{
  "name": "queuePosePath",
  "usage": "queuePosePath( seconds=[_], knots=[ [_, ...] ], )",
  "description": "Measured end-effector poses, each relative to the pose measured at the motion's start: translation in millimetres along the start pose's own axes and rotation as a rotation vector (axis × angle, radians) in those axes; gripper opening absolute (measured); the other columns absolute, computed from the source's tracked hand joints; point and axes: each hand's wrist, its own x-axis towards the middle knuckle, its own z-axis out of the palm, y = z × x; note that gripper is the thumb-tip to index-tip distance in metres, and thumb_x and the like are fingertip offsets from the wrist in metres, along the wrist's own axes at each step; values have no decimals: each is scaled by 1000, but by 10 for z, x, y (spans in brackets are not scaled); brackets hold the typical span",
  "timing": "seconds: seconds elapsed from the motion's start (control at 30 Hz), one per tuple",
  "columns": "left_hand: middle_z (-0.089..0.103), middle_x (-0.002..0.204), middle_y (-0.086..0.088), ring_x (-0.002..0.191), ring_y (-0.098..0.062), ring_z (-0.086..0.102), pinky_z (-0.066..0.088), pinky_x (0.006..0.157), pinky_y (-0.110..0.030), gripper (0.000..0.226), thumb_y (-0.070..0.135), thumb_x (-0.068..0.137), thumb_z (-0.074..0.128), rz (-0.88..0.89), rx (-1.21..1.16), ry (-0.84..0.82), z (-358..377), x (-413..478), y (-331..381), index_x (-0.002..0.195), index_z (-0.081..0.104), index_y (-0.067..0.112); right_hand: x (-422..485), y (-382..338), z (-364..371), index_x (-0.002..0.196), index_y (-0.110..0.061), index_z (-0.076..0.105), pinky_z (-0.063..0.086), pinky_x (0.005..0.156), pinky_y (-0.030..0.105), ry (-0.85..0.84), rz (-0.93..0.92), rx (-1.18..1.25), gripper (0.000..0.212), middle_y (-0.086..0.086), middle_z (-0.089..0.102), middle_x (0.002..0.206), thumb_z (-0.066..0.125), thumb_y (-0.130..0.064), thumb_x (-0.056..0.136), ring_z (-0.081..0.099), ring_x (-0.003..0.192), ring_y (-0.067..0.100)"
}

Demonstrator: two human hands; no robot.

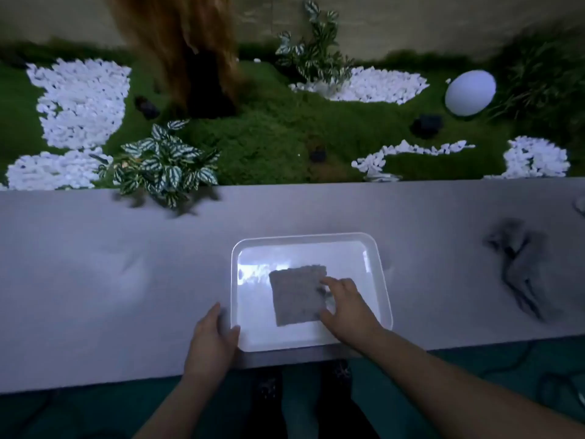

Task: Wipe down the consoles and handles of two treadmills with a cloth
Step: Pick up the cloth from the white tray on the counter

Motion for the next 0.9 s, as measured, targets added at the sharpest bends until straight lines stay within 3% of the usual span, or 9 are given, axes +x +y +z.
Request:
queuePosePath(
  seconds=[0.1, 0.2, 0.33, 0.47, 0.57, 0.63, 0.7, 0.83, 0.9],
  knots=[
    [53, 129, -7, 116, -22, 50, 43, 96, -35, 52, 21, 87, 62, 96, -35, -47, 181, 130, -54, 136, 44, 19, 288, -79, 206, 140, -28, 42, 40, 104, 34, 48, -19, -20, 66, 6, 33, 134, 66, -33, 78, 43, 121, 25],
    [58, 112, -1, 99, -18, 57, 50, 83, -34, 41, 22, 84, 63, 109, -89, -40, 305, 175, -94, 123, 49, 24, 462, -139, 455, 140, -38, 32, 42, 100, 43, 6, -31, -172, 86, 4, 24, 141, 74, -50, 66, 32, 126, 27],
    [55, 113, 3, 100, -13, 52, 44, 81, -27, 43, 22, 84, 64, 120, -92, 5, 351, 190, -97, 124, 48, 24, 558, -119, 676, 144, -38, 22, 44, 95, 45, 16, 7, -426, 102, 8, 19, 140, 78, -54, 60, 27, 126, 31],
    [53, 123, 5, 107, -12, 54, 48, 94, -35, 53, 30, 83, 62, 91, -96, -67, 298, 186, -145, 133, 43, 30, 591, -150, 698, 132, -20, 44, 49, 82, 35, -19, 23, -259, 61, 13, 41, 117, 71, -34, 79, 51, 98, 29],
    [57, 122, 2, 102, -13, 60, 53, 91, -41, 48, 32, 80, 59, 82, -92, -97, 121, 143, -98, 127, 48, 34, 503, -241, 499, 110, -9, 57, 45, 80, 31, -63, -42, -231, 25, 8, 50, 101, 58, -22, 88, 44, 84, 22],
    [50, 131, -2, 108, -18, 58, 48, 97, -39, 53, 25, 85, 62, 63, -83, -63, -12, 60, -16, 136, 45, 26, 373, -317, 332, 101, -9, 58, 37, 72, 25, -16, -35, -117, 21, 1, 46, 91, 59, -24, 87, 47, 80, 20],
    [42, 137, -4, 111, -22, 55, 44, 100, -35, 57, 23, 87, 63, 36, -85, -14, -187, -56, 63, 140, 42, 20, 189, -443, 137, 101, -12, 58, 36, 70, 22, 49, -8, -11, 24, 4, 43, 96, 63, -29, 85, 50, 76, 16],
    [42, 135, 2, 106, -15, 54, 45, 98, -33, 47, 25, 89, 59, 53, -104, 14, -606, -418, 192, 134, 46, 24, -242, -726, -296, 94, -12, 57, 39, 74, 23, 41, -1, 81, 20, -8, 42, 88, 63, -27, 83, 48, 97, 15],
    [45, 131, 6, 104, -11, 54, 47, 92, -30, 41, 28, 90, 59, 58, -114, 40, -806, -645, 230, 130, 49, 25, -438, -844, -479, 85, -16, 55, 40, 67, 23, 29, -13, 124, 16, -4, 49, 87, 64, -29, 80, 53, 92, 17]
  ],
)
